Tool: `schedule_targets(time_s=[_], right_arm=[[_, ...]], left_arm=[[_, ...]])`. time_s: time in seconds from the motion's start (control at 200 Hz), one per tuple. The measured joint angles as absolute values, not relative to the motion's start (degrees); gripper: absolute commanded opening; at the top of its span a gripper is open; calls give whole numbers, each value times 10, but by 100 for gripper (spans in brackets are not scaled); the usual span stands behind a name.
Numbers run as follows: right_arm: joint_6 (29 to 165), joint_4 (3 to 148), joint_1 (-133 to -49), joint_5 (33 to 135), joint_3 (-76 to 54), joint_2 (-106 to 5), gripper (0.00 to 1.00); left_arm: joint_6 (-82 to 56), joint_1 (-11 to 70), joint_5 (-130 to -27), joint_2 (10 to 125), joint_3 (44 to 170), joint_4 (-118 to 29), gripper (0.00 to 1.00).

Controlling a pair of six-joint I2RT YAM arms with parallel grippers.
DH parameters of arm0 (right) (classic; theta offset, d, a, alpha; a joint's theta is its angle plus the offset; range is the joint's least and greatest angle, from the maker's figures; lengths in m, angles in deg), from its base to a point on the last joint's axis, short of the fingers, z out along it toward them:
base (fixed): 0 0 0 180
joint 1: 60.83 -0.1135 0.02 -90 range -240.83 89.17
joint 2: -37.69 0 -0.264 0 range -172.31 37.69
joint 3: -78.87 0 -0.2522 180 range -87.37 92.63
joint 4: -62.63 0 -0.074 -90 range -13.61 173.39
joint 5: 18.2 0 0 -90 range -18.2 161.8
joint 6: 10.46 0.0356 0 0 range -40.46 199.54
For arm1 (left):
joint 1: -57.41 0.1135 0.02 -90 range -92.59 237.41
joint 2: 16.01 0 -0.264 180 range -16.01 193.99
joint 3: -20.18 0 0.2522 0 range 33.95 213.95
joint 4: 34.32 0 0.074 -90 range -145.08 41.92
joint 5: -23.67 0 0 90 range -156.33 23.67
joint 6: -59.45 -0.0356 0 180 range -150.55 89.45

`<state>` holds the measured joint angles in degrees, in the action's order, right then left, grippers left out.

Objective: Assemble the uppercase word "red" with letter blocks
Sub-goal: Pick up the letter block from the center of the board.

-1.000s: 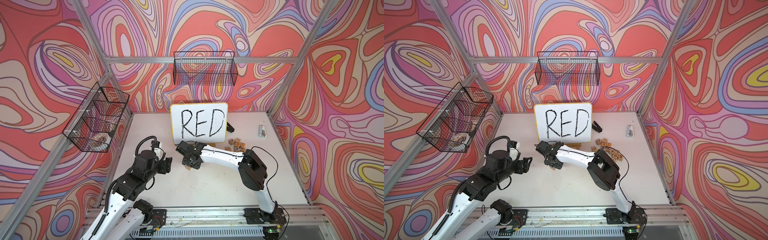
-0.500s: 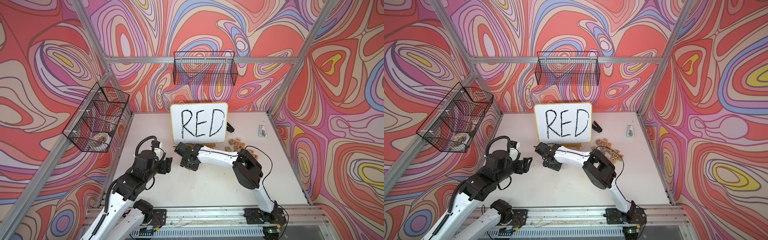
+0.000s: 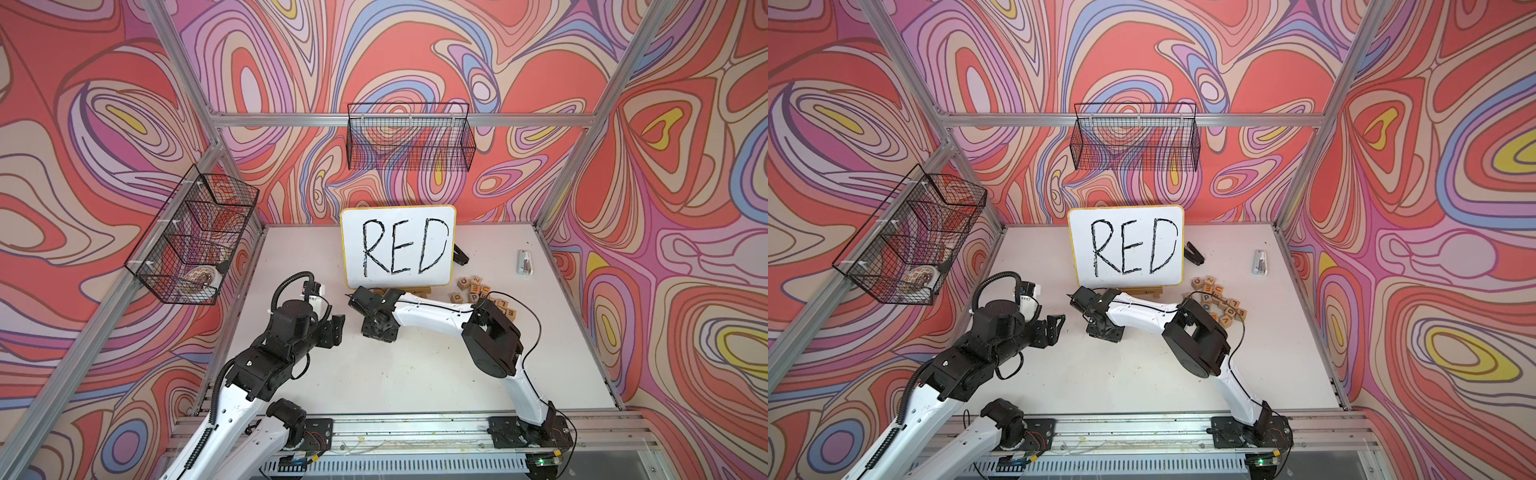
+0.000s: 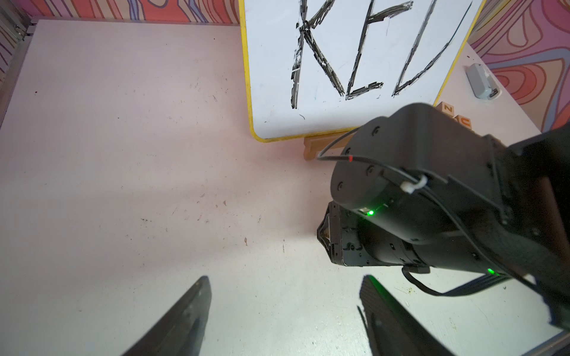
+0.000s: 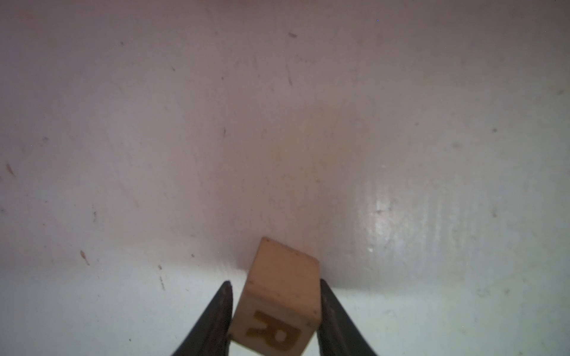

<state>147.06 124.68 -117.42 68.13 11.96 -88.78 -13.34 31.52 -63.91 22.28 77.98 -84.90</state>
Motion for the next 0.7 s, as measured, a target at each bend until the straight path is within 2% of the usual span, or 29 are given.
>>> schedule_targets(time_s=[0.1, 0.235, 0.426, 0.696], right_arm=[[1457, 1249, -1174, 682, 120, -888, 38], [1421, 1258, -1174, 682, 130, -888, 28], [1355, 1278, -1174, 679, 151, -888, 28], [1196, 1307, -1174, 677, 164, -888, 28]], left_arm=[[-133, 315, -639, 223, 780, -849, 79], [-133, 315, -639, 223, 780, -849, 79], [-133, 315, -639, 223, 780, -849, 79], [-133, 315, -639, 223, 780, -849, 79]])
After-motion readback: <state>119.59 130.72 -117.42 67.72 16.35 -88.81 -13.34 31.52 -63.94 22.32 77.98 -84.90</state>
